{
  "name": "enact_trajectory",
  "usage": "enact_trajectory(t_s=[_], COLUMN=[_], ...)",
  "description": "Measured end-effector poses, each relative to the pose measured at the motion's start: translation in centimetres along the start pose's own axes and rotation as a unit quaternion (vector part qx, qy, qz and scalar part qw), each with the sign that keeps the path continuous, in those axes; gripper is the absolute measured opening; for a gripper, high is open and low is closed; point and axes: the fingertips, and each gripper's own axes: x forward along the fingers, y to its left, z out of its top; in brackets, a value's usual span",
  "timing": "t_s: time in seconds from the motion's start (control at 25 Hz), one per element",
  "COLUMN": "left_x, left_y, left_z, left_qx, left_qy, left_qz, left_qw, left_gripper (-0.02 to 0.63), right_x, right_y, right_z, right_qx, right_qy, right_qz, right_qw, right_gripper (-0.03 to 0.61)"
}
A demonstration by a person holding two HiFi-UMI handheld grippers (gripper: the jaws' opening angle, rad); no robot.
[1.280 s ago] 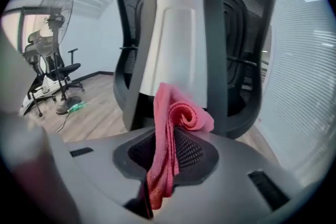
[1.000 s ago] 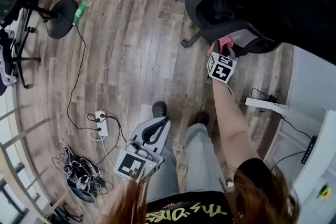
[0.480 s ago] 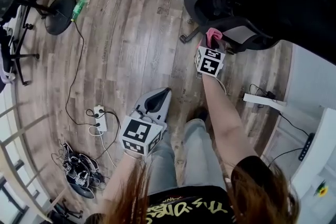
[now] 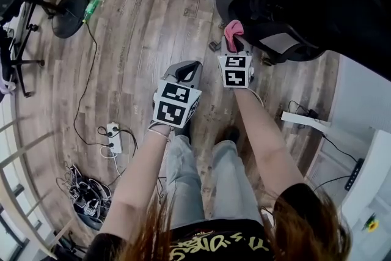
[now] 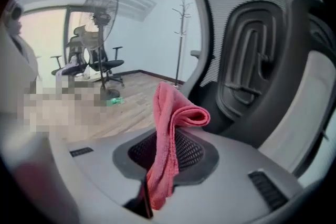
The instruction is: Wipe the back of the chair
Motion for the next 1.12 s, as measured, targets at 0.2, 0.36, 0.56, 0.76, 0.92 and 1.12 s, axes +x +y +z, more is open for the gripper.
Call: enact_trajectory(t_s=[0.2, 0.36, 0.56, 0.76, 0.92, 1.12], left_x=[-0.6, -1.9, -3.8, -4.4, -4.6, -4.3], left_y=[-0.7, -0.9, 0.3, 0.9, 0.4, -0.7], left_z=[-0.5, -1.4, -4.1, -6.4, -6.1, -5.0], left_qx=[-0.016, -0.053, -0.093, -0.104, -0.105, -0.099], left_qy=[-0.01, -0.019, -0.013, 0.004, 0.001, -0.008], left_qz=[-0.016, -0.02, -0.008, 0.0, -0.005, -0.016], left_qw=[0.9997, 0.9982, 0.9956, 0.9945, 0.9944, 0.9949], left_gripper=[-0.006, -0.006, -0.006, -0.006, -0.006, -0.006], right_x=[2.1, 4.3, 7.2, 8.3, 8.6, 8.3], right_y=[-2.7, -6.7, -6.1, -5.4, -5.3, -5.9], right_z=[4.0, 4.3, 6.3, 5.6, 4.9, 3.7], right_qx=[0.057, 0.247, 0.175, 0.081, 0.081, 0.153], right_qy=[-0.026, -0.007, 0.005, 0.024, 0.065, 0.103], right_qz=[-0.047, -0.104, -0.079, -0.076, -0.052, -0.037], right_qw=[0.997, 0.963, 0.981, 0.993, 0.993, 0.982], right_gripper=[0.066, 0.065, 0.063, 0.058, 0.058, 0.058])
